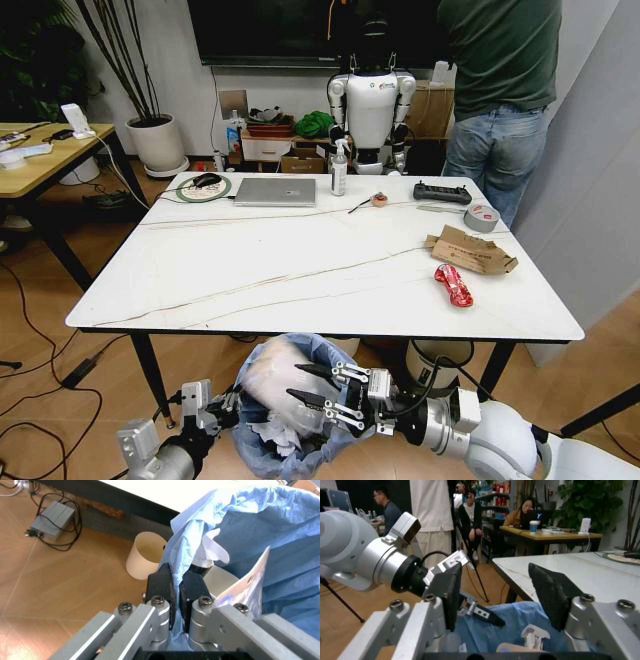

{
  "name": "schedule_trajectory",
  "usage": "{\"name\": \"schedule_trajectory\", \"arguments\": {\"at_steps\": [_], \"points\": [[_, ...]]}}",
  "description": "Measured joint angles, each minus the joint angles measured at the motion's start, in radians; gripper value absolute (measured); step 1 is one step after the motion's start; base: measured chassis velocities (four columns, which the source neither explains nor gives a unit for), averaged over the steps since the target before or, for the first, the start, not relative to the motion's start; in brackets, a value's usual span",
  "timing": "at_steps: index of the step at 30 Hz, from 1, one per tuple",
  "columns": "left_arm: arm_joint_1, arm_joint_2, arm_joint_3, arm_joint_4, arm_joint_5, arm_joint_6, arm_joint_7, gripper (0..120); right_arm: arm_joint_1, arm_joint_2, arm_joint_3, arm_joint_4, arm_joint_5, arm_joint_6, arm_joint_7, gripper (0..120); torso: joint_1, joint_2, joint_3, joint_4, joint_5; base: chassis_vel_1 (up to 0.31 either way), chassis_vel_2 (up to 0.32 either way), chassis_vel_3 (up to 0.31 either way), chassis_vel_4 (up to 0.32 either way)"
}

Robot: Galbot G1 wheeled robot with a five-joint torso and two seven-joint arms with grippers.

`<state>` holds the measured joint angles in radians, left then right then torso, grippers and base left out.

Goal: Pick up the trash bin and place the trash from the table into it.

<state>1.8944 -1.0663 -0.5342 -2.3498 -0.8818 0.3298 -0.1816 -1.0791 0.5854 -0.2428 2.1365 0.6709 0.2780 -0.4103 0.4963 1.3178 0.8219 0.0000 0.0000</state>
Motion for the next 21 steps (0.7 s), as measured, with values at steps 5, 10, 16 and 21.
{"name": "schedule_trajectory", "arguments": {"at_steps": [5,10,16,21], "points": [[0.007,-0.001,-0.009,0.0,0.004,0.0,-0.001,0,0.011,0.02,0.083,0.009,0.022,-0.021,0.085,72,0.0,0.0,0.0,0.0,0.0001,0.0,0.0,0.0,0.0],[0.01,-0.004,-0.015,0.001,0.013,-0.002,-0.002,0,0.04,0.049,0.169,-0.038,0.009,-0.08,0.294,90,0.0,0.0,0.0,0.0002,0.0001,0.0,0.0,0.0,0.0],[0.01,-0.004,-0.018,0.006,0.02,-0.004,-0.003,0,0.045,0.083,0.25,-0.154,-0.043,-0.147,0.485,100,0.0,0.0,0.0,0.0,-0.0001,0.0,0.0,0.0,0.0],[0.01,-0.005,-0.021,0.005,0.022,-0.006,-0.003,0,0.054,0.116,0.296,-0.268,-0.058,-0.233,0.58,100,0.0,0.0,0.0,0.0,0.0003,0.0,0.0,0.0,0.0]]}}
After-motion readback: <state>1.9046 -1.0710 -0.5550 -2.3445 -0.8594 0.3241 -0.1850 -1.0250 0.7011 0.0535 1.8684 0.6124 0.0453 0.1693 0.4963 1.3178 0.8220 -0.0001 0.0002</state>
